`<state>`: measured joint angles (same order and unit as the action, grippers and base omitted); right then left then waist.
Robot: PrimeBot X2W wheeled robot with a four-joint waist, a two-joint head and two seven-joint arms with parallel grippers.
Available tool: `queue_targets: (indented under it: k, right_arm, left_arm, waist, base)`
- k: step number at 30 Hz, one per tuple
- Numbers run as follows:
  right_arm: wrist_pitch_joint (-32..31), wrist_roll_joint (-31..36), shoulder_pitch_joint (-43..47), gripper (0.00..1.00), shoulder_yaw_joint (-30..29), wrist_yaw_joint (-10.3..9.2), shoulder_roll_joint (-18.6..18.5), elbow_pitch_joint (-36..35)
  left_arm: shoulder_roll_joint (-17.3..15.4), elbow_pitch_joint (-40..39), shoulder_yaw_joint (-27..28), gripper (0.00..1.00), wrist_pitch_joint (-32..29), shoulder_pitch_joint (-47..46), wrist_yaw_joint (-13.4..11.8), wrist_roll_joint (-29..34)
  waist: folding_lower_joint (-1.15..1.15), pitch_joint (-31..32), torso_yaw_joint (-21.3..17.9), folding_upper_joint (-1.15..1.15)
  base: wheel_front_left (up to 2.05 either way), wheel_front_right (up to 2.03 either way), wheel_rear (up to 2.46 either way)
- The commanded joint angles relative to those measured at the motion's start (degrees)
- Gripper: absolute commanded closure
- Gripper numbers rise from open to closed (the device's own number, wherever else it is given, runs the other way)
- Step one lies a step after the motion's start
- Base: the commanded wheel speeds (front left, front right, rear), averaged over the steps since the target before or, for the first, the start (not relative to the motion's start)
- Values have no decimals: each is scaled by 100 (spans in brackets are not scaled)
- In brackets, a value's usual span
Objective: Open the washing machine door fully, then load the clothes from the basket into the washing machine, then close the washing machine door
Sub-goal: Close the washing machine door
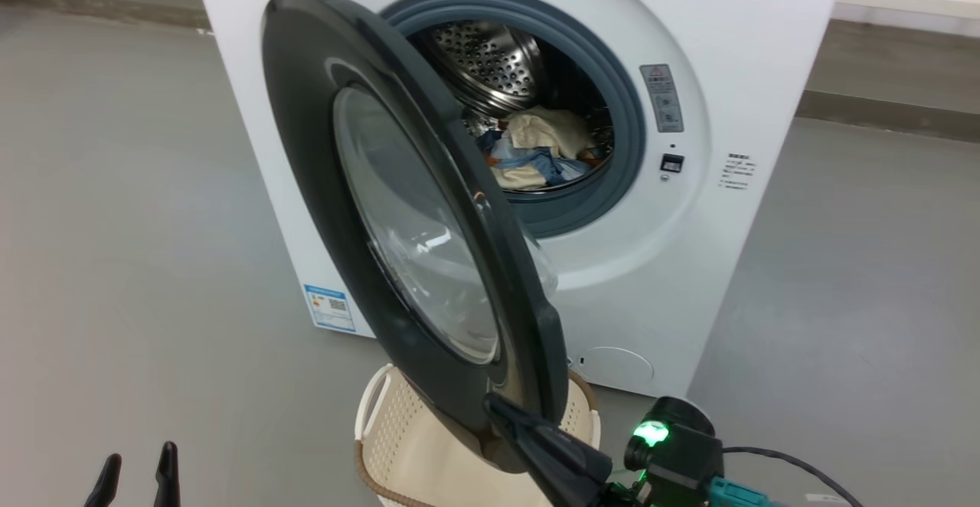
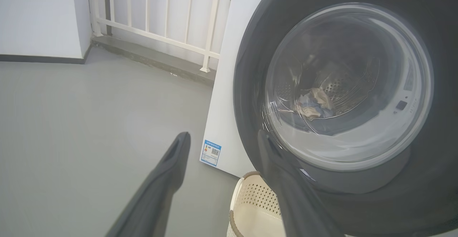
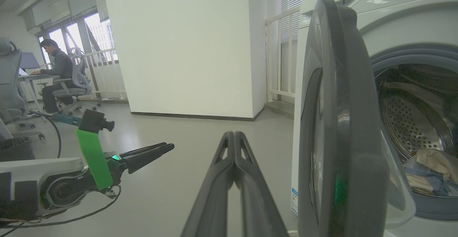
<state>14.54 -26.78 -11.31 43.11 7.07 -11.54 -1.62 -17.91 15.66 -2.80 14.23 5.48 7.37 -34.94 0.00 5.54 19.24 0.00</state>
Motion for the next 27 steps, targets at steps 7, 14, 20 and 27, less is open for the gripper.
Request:
queue_targets:
  k: [7, 14, 20, 27]
  right_arm:
    - [46, -204, -425, 100, 332, 42, 145, 745]
    - [46, -368, -612, 100, 399, 42, 308, 1423]
    - [46, -390, -724, 100, 321, 42, 368, 1739]
    - [46, -363, -763, 100, 91, 42, 381, 2083]
  left_arm:
    - [-180, -81, 169, 0, 76, -396, 12, -97]
    - [-226, -79, 147, 0, 77, -414, 12, -140]
    - [-277, -80, 117, 0, 77, -432, 12, -177]
    - [-358, -78, 116, 0, 77, -465, 12, -229]
  waist:
    - [0, -10, 387, 0]
    - [0, -55, 545, 0]
    - [0, -102, 625, 0]
    - [0, -168, 693, 0]
  base:
    - [0, 0, 0]
    - [0, 0, 0]
    - [0, 0, 0]
    - [0, 0, 0]
